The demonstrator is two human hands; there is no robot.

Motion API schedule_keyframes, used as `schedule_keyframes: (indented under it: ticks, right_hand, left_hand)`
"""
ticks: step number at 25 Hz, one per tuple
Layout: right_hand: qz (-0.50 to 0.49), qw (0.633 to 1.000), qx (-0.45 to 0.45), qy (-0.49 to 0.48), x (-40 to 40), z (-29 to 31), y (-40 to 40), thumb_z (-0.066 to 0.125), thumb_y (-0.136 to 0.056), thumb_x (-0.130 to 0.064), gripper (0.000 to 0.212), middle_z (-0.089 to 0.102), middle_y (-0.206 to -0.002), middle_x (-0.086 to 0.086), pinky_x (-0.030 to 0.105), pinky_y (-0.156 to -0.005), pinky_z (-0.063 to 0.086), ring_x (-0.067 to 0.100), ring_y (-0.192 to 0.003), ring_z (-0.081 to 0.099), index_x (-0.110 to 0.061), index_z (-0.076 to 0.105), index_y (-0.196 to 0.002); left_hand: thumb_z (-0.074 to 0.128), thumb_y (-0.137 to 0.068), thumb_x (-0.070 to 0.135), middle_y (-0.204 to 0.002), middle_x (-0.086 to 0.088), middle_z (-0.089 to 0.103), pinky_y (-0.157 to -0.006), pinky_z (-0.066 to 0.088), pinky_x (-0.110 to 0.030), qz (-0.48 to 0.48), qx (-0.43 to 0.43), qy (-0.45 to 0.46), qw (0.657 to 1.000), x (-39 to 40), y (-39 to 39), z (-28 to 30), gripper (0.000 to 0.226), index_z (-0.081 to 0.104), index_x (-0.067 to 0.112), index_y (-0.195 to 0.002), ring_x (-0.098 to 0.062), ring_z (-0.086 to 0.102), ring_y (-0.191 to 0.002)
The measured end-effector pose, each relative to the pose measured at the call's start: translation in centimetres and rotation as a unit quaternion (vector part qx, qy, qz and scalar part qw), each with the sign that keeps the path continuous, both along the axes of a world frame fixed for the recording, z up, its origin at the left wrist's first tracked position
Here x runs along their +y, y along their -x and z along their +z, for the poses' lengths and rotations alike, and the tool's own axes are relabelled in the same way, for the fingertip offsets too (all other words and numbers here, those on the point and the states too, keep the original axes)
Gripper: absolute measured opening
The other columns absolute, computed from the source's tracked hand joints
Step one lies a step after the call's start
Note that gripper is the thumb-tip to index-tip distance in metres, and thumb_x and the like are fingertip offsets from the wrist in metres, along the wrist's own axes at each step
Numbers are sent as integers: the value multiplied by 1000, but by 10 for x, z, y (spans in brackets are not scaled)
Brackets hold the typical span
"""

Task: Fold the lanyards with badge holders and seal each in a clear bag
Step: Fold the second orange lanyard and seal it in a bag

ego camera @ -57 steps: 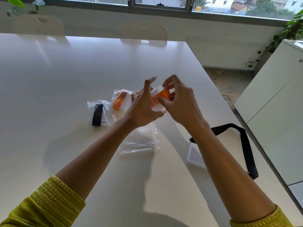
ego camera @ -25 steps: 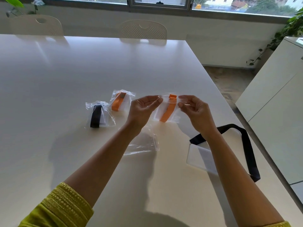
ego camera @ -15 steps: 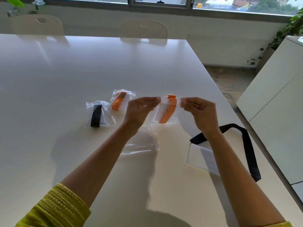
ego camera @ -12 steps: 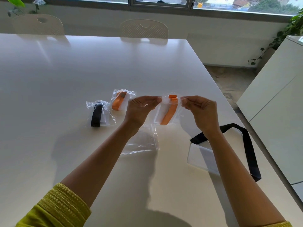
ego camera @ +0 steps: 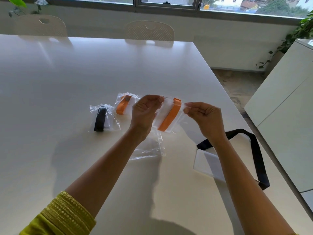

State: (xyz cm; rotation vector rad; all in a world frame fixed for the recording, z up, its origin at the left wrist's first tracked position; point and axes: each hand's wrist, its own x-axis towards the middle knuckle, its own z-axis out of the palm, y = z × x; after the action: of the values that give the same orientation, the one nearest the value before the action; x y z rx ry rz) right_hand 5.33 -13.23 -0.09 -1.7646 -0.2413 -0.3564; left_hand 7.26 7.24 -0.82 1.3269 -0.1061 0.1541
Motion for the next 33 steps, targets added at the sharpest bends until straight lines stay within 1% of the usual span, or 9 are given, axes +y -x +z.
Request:
schedule_keyframes:
  ticks: [3, 6, 9, 13, 17, 23, 27, 30, 33]
  right_hand:
    - [-5, 1000, -6, -9, 2, 2, 2, 71, -86, -10, 15, 76, -86, -14, 24, -82, 58, 11, -88, 73, -17, 75, -98]
    - [-13, 1000, -4, -13, 4, 4, 2, 70, -88, -11, 16, 76, -84, -15, 24, -82, 58, 14, -88, 73, -25, 74, -94]
    - [-26, 999, 2, -24, 3, 3, 2, 69, -89, -12, 13, 76, -88, -8, 25, -82, 58, 14, -87, 73, -22, 74, -95]
    - [-38, 999, 8, -16, 2, 4, 4, 70, -88, -14, 12, 75, -92, -3, 23, -84, 57, 11, -88, 72, -19, 74, -98]
    - [-32, 999, 5, 4, 3, 6, 5, 71, -88, -13, 12, 75, -93, -3, 24, -86, 57, 10, -89, 72, -19, 74, -98]
    - [-58, 998, 3, 19, 1, 8, 9, 76, -83, -15, 13, 77, -90, -5, 20, -85, 56, 7, -87, 73, -20, 77, -96]
    - [-81, 996, -4, 29, 3, 8, 10, 78, -81, -14, 14, 76, -86, -8, 14, -82, 54, 2, -84, 72, -17, 77, -95]
    - [-98, 994, -19, 54, 4, 7, 11, 77, -82, -16, 13, 73, -84, -14, 9, -80, 52, -5, -80, 70, -19, 76, -95]
    - [-105, 991, -28, 77, 5, 6, 12, 75, -84, -18, 13, 70, -83, -19, 4, -78, 50, -12, -79, 67, -22, 74, -96]
  left_hand:
    - [68, -90, 20, -94, 6, 75, -97, 53, -53, -5, 0, 5, 1000, -1, 2, 1, 8, 73, 27, -89, -26, 67, -102]
    - [71, -79, 32, -96, 5, 75, -93, 55, -50, -14, 19, 14, 1000, -1, 4, 2, 13, 74, 27, -90, -25, 68, -101]
    - [72, -80, 20, -94, 3, 77, -86, 58, -41, -42, 47, 27, 998, 3, 6, 1, 12, 77, 24, -90, -20, 71, -95]
    - [67, -85, -1, -86, 2, 78, -77, 60, -29, -60, 44, 18, 997, 9, 8, 2, 25, 79, 22, -84, -15, 75, -86]
    - [66, -86, 0, -86, 1, 78, -78, 61, -28, -62, 49, 25, 997, 10, 8, 3, 20, 79, 16, -85, -16, 75, -84]
    - [67, -86, 4, -86, 2, 78, -79, 60, -31, -51, 37, 19, 998, 12, 8, 1, 25, 81, 23, -79, -16, 75, -85]
    - [69, -84, 6, -85, 1, 78, -85, 60, -35, -43, 30, 15, 999, 12, 10, 0, 23, 81, 24, -79, -18, 74, -88]
    - [72, -74, 17, -83, 3, 78, -82, 60, -32, -52, 20, 14, 998, 11, 13, 1, 13, 81, 26, -77, -15, 74, -87]
    - [71, -76, 15, -83, 3, 78, -81, 60, -32, -51, 15, 5, 999, 10, 13, 1, 15, 81, 26, -77, -15, 74, -86]
